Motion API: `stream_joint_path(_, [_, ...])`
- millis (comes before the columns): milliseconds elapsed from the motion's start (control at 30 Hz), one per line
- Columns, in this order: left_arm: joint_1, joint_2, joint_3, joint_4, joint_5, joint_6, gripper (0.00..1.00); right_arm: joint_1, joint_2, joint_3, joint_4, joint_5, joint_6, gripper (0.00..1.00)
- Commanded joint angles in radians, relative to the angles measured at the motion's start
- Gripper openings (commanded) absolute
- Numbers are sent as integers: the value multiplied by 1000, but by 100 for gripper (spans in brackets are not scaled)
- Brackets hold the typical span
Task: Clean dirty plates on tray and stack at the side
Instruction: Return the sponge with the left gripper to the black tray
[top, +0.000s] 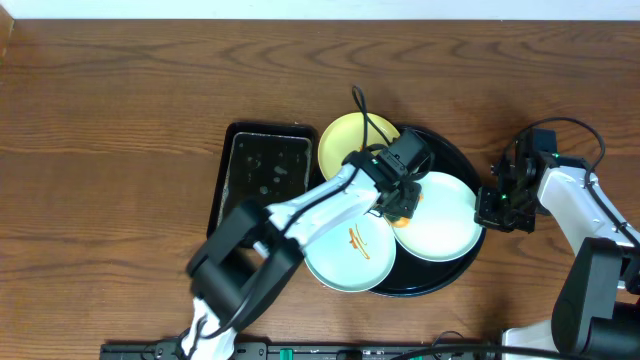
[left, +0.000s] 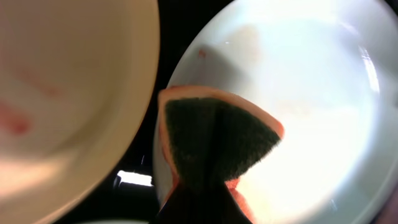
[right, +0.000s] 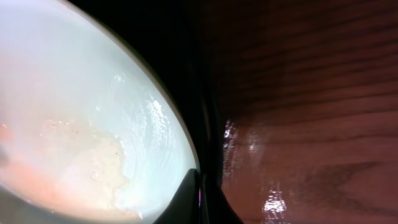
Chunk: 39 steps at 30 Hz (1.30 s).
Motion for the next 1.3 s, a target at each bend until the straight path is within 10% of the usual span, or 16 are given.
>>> stream_joint_path(0, [10, -116, -4, -30, -40, -1, 8, 6, 5, 14, 13, 36, 21, 1])
stream_joint_path(1267, [518, -259, -5, -360, -238, 0, 17, 5, -132, 23, 94, -129, -99, 11])
